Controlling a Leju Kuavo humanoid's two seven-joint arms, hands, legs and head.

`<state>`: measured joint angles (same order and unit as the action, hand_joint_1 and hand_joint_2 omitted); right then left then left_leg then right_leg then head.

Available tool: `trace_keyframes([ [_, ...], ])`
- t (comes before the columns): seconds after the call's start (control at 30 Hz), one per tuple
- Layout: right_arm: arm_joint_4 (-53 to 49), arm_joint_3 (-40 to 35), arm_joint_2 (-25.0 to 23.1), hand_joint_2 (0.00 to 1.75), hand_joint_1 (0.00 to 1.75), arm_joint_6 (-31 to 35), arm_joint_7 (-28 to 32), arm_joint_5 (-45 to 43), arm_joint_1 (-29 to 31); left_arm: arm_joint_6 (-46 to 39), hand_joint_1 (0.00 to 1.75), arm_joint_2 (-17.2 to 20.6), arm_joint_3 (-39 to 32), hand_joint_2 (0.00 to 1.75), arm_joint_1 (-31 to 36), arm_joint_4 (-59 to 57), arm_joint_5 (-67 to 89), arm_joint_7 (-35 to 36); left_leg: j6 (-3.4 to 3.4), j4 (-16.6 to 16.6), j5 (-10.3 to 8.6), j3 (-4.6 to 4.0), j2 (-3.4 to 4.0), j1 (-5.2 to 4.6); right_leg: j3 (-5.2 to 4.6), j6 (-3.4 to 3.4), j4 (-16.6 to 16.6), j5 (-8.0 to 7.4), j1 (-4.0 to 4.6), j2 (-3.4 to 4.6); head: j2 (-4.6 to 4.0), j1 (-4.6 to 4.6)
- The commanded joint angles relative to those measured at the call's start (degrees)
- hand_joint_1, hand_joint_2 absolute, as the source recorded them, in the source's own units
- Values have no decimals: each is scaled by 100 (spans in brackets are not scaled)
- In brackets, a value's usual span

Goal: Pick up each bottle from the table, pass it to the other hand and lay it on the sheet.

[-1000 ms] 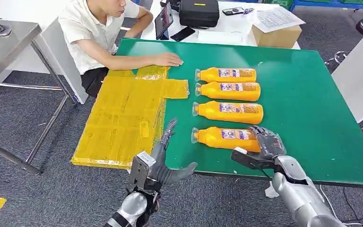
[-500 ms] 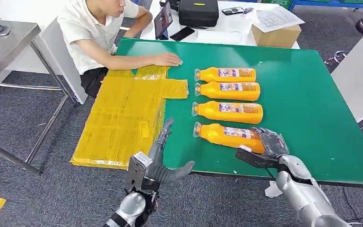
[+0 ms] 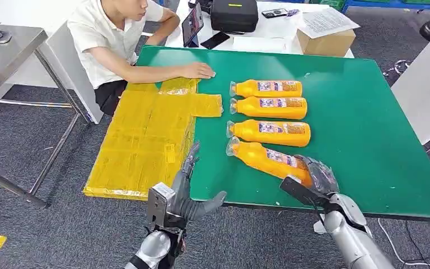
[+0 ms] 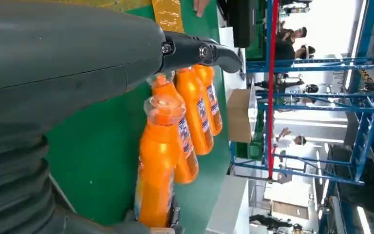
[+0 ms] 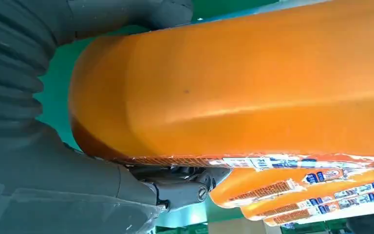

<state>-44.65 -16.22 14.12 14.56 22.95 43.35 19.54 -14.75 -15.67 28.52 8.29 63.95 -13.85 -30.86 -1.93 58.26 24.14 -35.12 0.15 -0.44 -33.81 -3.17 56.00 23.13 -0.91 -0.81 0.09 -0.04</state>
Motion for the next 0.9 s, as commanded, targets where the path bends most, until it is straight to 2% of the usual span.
trace_keyframes([
  [0.03, -1432, 446, -646, 175, 175, -31, 179, -799, -1006, 391, 0, 306, -161, 175, -465, -19, -835, 453, 14, -12, 8, 21, 5, 9, 21, 13, -12, 5, 8, 10, 0, 2],
  [0.2, -1965, 387, -996, 175, 175, 197, 383, -1340, -1222, 880, 0, 483, 1, 175, -589, -78, -1523, 836, 21, -11, 16, 11, 19, 10, 7, 19, -5, 10, 9, 25, 0, -2],
  [0.27, -1954, 433, -1076, 175, 166, 241, 487, -1545, -1243, 896, 0, 503, 103, 175, -572, 36, -1530, 836, 15, -7, 9, -17, 9, 8, -20, 11, -1, 4, 8, 13, 0, -2],
  [0.5, -1851, 467, -1096, 175, 169, 289, 566, -1647, -1211, 848, 0, 514, 171, 175, -554, 181, -1561, 884, 18, -6, 13, -21, 7, 10, -20, 16, 0, 11, 8, 13, 0, 0],
  [0.53, -1848, 494, -1132, 175, 161, 291, 591, -1690, -1215, 878, 0, 515, 182, 175, -550, 209, -1580, 889, 16, -5, 10, -28, 0, 9, -24, 13, 0, 10, 7, 5, 0, 2],
  [0.6, -1831, 458, -1217, 175, 159, 257, 652, -1732, -1193, 1007, 0, 518, 215, 175, -541, 301, -1680, 965, 20, -4, 13, -25, 5, 7, -23, 17, 2, 12, 5, 11, 0, 0],
  [0.73, -1852, 141, -1527, 175, 159, 148, 809, -1793, -1122, 1161, 0, 514, 193, 175, -434, 286, -1906, 1161, 18, -4, 10, -32, 7, 5, -31, 15, 3, 8, 4, 11, 0, 0],
  [0.9, -1527, -211, -1713, 175, 155, 198, 842, -1879, -1020, 1121, 0, 534, 250, 175, -368, 551, -1790, 979, 22, -3, 12, -27, 13, 11, -30, 18, 5, 9, 10, 18, 0, 0],
])
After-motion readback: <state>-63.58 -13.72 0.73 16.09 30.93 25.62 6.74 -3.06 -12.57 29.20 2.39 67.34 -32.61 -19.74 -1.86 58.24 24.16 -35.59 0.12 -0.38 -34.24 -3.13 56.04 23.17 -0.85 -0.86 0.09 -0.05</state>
